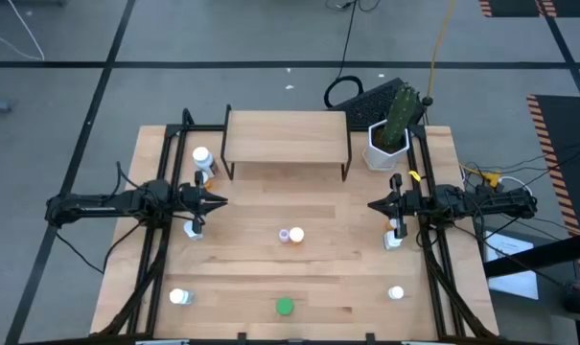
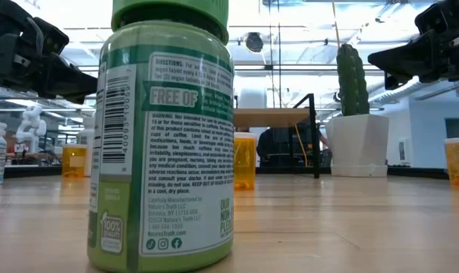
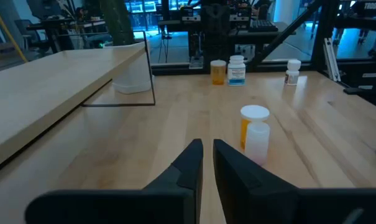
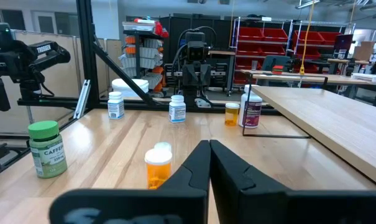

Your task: Pick and place medicine bottles onto shelf by color

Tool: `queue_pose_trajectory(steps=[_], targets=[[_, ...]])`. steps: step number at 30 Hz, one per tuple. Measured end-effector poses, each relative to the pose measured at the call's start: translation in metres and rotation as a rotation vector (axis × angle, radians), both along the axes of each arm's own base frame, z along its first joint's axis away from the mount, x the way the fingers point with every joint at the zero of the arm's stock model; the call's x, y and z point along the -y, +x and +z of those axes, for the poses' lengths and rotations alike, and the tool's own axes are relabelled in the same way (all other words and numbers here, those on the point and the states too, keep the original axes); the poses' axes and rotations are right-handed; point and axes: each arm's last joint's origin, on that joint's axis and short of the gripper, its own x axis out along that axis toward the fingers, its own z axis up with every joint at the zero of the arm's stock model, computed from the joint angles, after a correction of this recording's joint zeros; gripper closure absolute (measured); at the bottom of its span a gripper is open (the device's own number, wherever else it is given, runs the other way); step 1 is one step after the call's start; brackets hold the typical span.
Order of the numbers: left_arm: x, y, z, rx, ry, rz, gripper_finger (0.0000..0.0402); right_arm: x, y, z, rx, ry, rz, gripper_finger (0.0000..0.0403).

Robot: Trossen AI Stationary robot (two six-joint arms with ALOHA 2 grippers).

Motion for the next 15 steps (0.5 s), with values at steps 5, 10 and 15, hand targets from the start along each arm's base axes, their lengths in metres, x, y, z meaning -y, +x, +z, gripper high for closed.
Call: queue_pose_trajectory(steps=[5, 10, 15], targets=[[0.0000, 0.0000, 0.0000, 0.000, 0.000, 0.000, 0.0360, 0.0000, 0.0000, 0.0000, 0.000, 0.000, 0.000, 0.0403], [0.0000, 0.0000, 0.0000, 0.000, 0.000, 0.000, 0.0360, 0.0000, 0.0000, 0.0000, 0.000, 0.000, 0.000, 0.0403], [0.0000, 0.0000, 0.0000, 0.000, 0.000, 0.000, 0.0360, 0.0003, -0.0002, 0.0060, 0.061, 0.018, -0.005, 0.0403]])
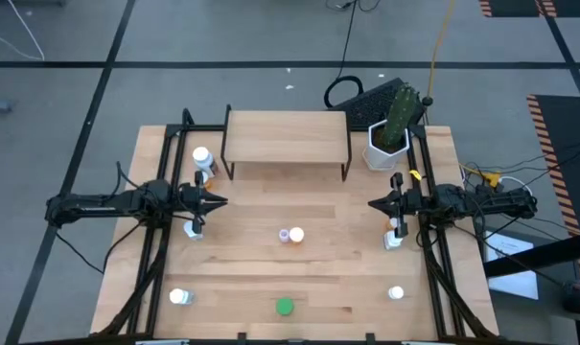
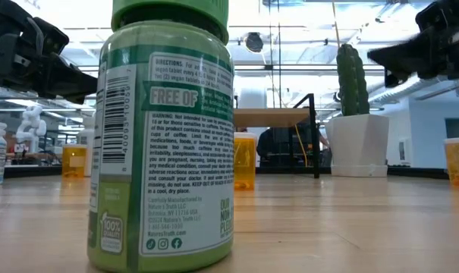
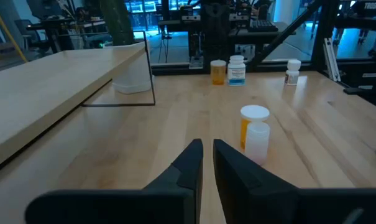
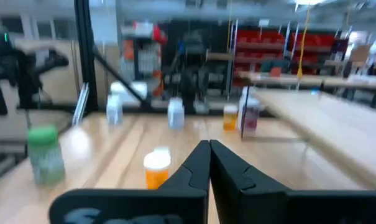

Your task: Pick and place medicine bottles onto shelf by color

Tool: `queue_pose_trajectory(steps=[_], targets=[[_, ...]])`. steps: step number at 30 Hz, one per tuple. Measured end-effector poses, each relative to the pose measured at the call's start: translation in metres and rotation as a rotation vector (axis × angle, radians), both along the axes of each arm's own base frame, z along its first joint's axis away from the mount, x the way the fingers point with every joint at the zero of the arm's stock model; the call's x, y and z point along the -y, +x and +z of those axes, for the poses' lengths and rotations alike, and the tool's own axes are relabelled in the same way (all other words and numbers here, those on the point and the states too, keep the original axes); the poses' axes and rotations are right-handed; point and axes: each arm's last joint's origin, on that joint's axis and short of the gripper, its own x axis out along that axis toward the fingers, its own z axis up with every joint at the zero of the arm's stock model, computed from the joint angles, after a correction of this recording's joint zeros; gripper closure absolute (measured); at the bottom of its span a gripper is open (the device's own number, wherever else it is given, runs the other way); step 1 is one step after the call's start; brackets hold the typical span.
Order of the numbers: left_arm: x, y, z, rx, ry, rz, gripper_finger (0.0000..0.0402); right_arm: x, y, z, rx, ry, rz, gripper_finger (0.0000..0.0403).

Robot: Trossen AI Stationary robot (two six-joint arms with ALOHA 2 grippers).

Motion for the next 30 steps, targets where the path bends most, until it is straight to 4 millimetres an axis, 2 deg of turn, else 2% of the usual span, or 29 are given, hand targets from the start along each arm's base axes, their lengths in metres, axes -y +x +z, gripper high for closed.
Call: queue_pose_trajectory(steps=[5, 10, 15, 17, 21, 25, 28, 30], targets=[[0.000, 0.000, 0.000, 0.001, 0.005, 0.000, 0.0360, 0.000, -0.002, 0.010, 0.107, 0.210, 0.029, 0.0403], [-0.001, 0.000, 0.004, 0.039, 0.066, 0.043, 0.0360, 0.001, -0.004, 0.018, 0.190, 0.249, 0.043, 0.0403], [-0.002, 0.000, 0.012, 0.117, 0.032, 0.083, 0.0360, 0.001, -0.005, 0.022, 0.233, 0.262, 0.044, 0.0401], [-0.004, 0.000, 0.015, 0.160, -0.046, 0.128, 0.0360, 0.002, -0.003, 0.020, 0.209, 0.247, 0.005, 0.0394], [-0.005, 0.000, 0.016, 0.191, -0.175, 0.183, 0.0360, 0.006, 0.002, 0.015, 0.155, 0.235, -0.096, 0.0361], [-0.008, -0.002, 0.023, 0.278, -0.203, 0.274, 0.0360, 0.006, 0.007, 0.015, 0.152, 0.261, -0.095, 0.0314], [-0.012, -0.006, 0.042, 0.330, -0.265, 0.390, 0.0360, 0.005, 0.011, 0.016, 0.156, 0.294, -0.087, 0.0278], [-0.013, -0.009, 0.058, 0.284, -0.258, 0.441, 0.0360, 0.005, 0.014, 0.015, 0.147, 0.318, -0.083, 0.0257]])
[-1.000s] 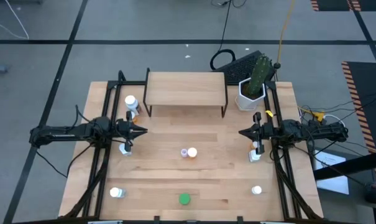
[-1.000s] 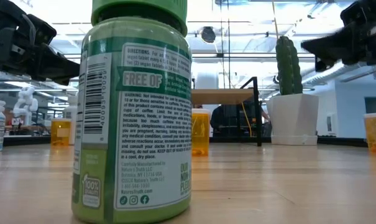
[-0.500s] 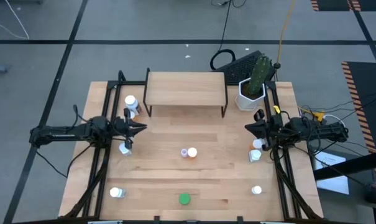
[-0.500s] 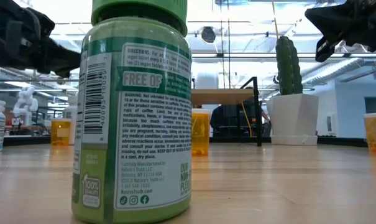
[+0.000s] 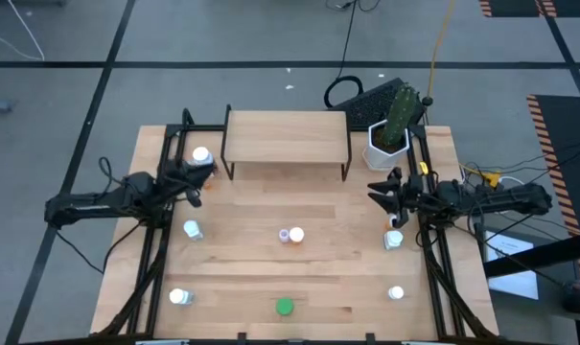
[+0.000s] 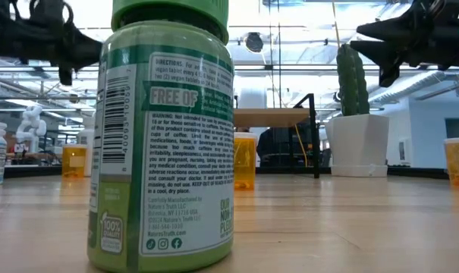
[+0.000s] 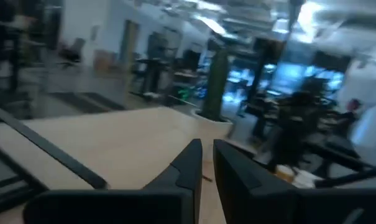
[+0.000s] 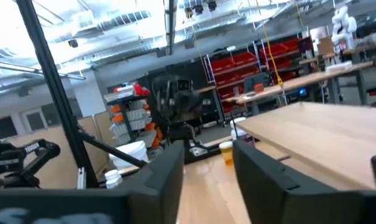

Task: Pick and place medicine bottles onto shelf by color
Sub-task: Put the white purple pill bottle on the shelf

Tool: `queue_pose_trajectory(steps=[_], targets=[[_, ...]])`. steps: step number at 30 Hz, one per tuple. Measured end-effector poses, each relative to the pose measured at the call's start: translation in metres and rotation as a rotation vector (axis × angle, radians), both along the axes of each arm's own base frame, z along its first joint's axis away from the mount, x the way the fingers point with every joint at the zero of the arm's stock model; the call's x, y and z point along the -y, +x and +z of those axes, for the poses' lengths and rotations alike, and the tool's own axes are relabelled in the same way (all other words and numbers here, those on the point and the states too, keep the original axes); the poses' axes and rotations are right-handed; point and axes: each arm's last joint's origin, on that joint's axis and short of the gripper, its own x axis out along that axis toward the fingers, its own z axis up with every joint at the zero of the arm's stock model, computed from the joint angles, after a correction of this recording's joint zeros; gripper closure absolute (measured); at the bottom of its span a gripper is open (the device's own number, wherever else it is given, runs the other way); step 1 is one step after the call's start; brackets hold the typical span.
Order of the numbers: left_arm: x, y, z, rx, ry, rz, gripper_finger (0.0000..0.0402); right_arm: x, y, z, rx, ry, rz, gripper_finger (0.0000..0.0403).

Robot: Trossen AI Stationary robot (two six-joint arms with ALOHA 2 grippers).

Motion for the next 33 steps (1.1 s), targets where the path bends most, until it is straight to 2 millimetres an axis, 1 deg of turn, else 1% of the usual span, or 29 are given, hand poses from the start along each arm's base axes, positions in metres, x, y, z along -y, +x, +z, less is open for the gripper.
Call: queue_pose_trajectory(steps=[3, 6, 9, 11, 14, 18, 22, 25, 29, 31, 33], targets=[[-0.004, -0.007, 0.013, -0.189, -0.038, 0.141, 0.0360, -0.001, 0.005, 0.000, 0.002, 0.013, 0.013, 0.0230], [-0.009, -0.010, 0.026, -0.277, -0.071, 0.290, 0.0360, -0.003, 0.009, 0.000, 0.005, -0.012, 0.070, 0.0210], [-0.014, -0.004, 0.029, -0.348, -0.072, 0.337, 0.0358, -0.003, 0.012, 0.001, 0.021, -0.018, 0.081, 0.0195], [-0.017, 0.002, 0.026, -0.388, -0.078, 0.360, 0.0346, -0.003, 0.014, 0.000, 0.015, -0.037, 0.073, 0.0187], [-0.024, 0.010, 0.018, -0.447, -0.119, 0.412, 0.0308, -0.003, 0.017, -0.002, -0.013, -0.043, 0.042, 0.0178], [-0.037, 0.017, 0.010, -0.501, -0.172, 0.509, 0.0235, 0.003, 0.019, -0.008, -0.068, -0.040, -0.102, 0.0171], [-0.053, 0.018, 0.007, -0.512, -0.217, 0.610, 0.0161, 0.010, 0.022, -0.012, -0.109, -0.028, -0.207, 0.0170], [-0.063, 0.016, 0.003, -0.512, -0.305, 0.594, 0.0118, 0.017, 0.024, -0.014, -0.133, -0.009, -0.235, 0.0170], [-0.072, 0.016, -0.001, -0.524, -0.396, 0.494, 0.0083, 0.025, 0.027, -0.022, -0.214, -0.019, -0.203, 0.0169], [-0.074, 0.017, -0.004, -0.539, -0.415, 0.483, 0.0077, 0.029, 0.028, -0.027, -0.266, -0.021, -0.171, 0.0169], [-0.075, 0.016, -0.005, -0.555, -0.422, 0.498, 0.0079, 0.032, 0.029, -0.029, -0.275, -0.023, -0.156, 0.0169]])
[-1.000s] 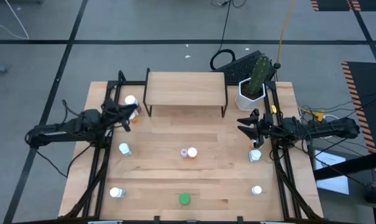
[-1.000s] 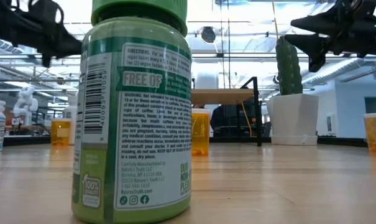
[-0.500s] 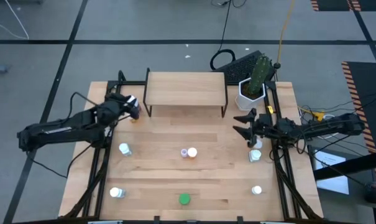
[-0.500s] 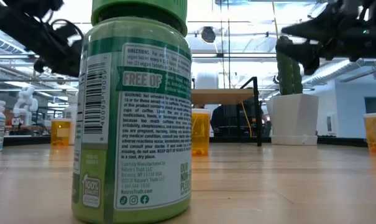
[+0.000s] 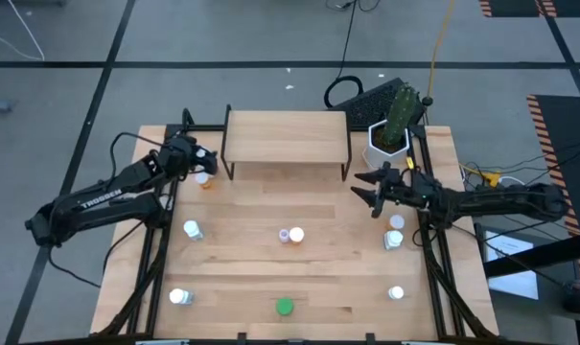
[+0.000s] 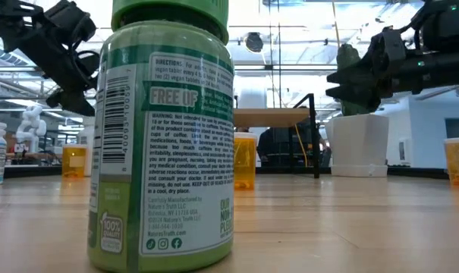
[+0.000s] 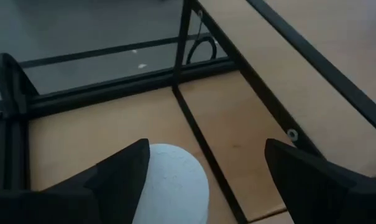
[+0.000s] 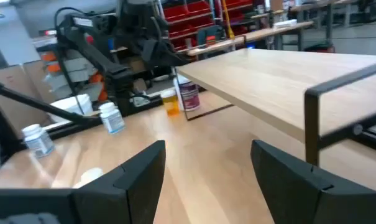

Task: Pick and place medicine bottles onto shelf by color
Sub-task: Put the white purple pill bottle on the shelf

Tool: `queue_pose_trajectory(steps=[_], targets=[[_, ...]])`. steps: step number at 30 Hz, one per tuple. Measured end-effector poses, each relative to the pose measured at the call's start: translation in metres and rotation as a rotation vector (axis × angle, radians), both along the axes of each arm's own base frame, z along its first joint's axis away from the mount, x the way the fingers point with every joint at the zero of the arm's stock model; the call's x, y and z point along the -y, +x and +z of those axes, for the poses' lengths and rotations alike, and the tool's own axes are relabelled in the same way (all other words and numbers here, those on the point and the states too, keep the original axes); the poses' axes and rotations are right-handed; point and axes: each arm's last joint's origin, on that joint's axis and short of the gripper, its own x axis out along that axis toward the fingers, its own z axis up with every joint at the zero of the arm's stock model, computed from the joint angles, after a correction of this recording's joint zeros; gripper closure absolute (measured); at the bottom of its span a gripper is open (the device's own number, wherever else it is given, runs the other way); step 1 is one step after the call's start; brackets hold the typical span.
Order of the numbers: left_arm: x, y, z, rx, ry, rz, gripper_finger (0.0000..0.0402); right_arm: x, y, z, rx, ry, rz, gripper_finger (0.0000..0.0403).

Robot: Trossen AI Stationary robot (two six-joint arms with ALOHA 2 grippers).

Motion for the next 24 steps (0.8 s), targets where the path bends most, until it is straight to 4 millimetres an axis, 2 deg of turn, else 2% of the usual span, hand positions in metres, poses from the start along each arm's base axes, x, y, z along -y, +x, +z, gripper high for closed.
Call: queue_pose_trajectory(steps=[6, 13, 18, 24], targets=[[0.000, -0.002, -0.003, -0.031, -0.018, 0.050, 0.0093, 0.008, 0.001, 0.000, -0.006, -0.061, -0.049, 0.0169], [0.000, 0.005, 0.002, -0.018, 0.056, -0.031, 0.0093, 0.013, 0.000, 0.003, -0.008, -0.142, -0.087, 0.0169], [0.001, 0.008, 0.010, -0.048, 0.112, -0.088, 0.0094, 0.018, -0.002, 0.003, -0.022, -0.171, -0.120, 0.0169], [0.000, 0.010, 0.029, -0.067, 0.183, -0.114, 0.0094, 0.023, -0.004, 0.003, -0.013, -0.151, -0.198, 0.0169]])
